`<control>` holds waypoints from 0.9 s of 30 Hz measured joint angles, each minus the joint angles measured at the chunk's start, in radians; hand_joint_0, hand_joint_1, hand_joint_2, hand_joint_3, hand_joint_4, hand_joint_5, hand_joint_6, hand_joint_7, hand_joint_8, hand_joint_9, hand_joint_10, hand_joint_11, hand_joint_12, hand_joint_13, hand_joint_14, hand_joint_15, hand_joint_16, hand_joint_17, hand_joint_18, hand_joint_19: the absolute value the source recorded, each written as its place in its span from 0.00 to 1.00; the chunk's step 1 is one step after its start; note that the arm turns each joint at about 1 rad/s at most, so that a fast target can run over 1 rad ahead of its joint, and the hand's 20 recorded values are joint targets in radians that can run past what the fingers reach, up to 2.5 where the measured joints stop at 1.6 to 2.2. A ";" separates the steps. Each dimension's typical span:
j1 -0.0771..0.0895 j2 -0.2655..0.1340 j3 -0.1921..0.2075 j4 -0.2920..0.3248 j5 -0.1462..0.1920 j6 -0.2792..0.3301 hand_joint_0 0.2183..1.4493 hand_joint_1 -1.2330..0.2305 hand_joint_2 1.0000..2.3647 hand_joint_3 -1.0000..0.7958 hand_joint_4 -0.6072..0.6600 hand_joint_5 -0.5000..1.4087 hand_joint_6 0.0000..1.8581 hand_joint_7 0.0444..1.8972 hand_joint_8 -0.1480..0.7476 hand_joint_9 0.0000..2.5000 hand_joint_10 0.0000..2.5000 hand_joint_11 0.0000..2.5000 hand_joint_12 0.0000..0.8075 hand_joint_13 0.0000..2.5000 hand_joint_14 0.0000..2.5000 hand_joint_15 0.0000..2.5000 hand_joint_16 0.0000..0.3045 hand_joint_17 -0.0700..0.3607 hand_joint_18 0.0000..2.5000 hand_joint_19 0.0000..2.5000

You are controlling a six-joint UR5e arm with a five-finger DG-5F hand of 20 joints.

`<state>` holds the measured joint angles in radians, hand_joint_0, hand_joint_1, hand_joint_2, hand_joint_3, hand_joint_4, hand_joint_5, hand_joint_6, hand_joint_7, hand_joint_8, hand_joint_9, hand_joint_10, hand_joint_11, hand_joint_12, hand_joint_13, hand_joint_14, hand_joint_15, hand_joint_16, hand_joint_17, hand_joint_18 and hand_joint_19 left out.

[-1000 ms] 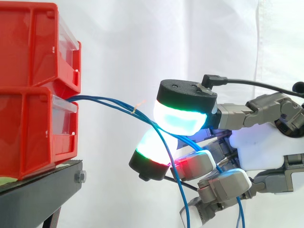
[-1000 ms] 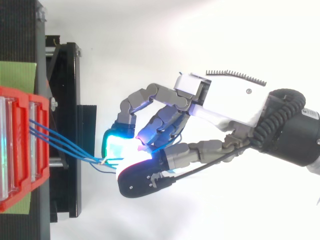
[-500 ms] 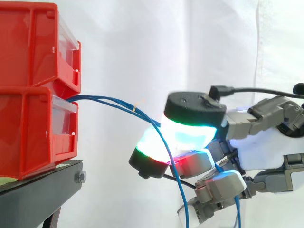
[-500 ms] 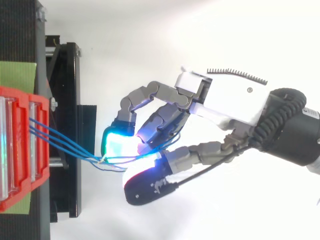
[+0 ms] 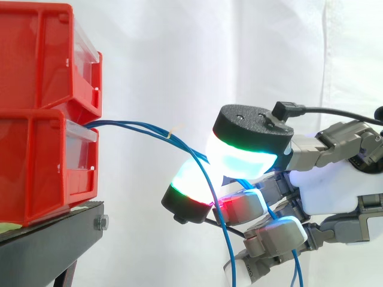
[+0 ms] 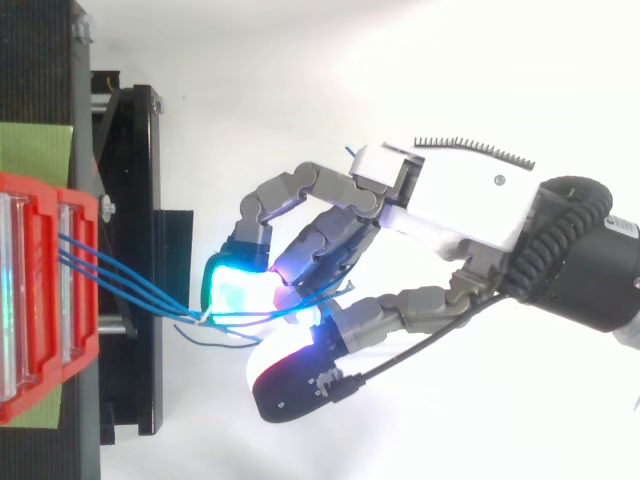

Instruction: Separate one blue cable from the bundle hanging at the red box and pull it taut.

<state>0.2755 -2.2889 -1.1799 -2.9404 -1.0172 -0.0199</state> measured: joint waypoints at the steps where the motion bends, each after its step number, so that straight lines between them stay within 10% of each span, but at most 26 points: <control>1: 0.000 0.000 0.000 0.000 0.000 0.000 0.29 0.24 0.00 0.28 0.52 0.13 0.49 0.47 0.37 0.42 0.00 0.60 0.38 0.50 0.01 0.54 0.16 0.42 0.25 0.21; 10: 0.001 0.000 0.000 0.001 -0.001 -0.004 0.38 0.31 0.00 0.28 0.51 0.13 0.48 0.48 0.36 0.41 0.00 0.60 0.37 0.49 0.01 0.54 0.16 0.42 0.25 0.21; 27: 0.001 0.000 0.000 0.001 -0.001 -0.005 0.23 0.38 0.00 0.28 0.55 0.13 0.48 0.46 0.43 0.43 0.00 0.61 0.40 0.52 0.01 0.55 0.18 0.45 0.26 0.22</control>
<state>0.2761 -2.2889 -1.1803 -2.9391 -1.0178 -0.0245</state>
